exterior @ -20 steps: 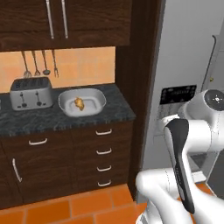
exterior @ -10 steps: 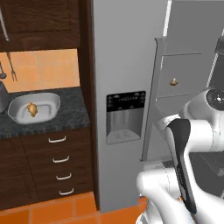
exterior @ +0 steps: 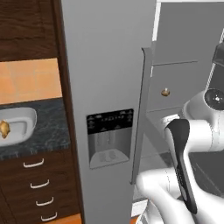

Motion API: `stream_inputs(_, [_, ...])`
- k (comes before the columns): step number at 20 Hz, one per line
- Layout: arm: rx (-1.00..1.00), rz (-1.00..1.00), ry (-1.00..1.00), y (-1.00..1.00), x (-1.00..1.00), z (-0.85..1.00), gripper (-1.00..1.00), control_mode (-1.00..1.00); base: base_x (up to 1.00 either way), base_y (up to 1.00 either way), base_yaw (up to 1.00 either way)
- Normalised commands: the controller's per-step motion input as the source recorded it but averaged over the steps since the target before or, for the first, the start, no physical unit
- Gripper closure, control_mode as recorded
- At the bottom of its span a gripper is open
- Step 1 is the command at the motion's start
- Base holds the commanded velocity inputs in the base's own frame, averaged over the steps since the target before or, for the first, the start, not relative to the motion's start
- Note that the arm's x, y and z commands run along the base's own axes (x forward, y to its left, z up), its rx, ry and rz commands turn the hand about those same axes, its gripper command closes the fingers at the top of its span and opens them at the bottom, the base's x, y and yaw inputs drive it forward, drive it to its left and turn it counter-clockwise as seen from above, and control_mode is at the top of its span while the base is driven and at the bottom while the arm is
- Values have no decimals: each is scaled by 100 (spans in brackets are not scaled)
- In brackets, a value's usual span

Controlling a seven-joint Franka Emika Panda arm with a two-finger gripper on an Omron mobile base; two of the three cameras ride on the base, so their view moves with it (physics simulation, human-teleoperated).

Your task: Place one mushroom and one chicken drumstick in each tupperware on the nearby counter, to pack two identical lunches.

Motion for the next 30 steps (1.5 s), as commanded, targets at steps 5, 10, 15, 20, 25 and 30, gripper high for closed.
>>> stream_inputs(5, [0,0,0,0,0,0,-100,100,56,-59,-14])
stream_inputs(10, [0,0,0,0,0,0,-100,100,88,-17,-9])
stream_inputs(15, [2,-1,0,-12,11,0,-100,-100,57,-15,-5])
stream_inputs(20, [10,-6,1,-47,74,0,-100,-100,0,0,0])
stream_inputs(25, [4,-19,-1,-17,79,-6,-100,-100,0,0,0])
stream_inputs(30, [3,-12,13,-39,80,-11,-100,-100,0,0,0])
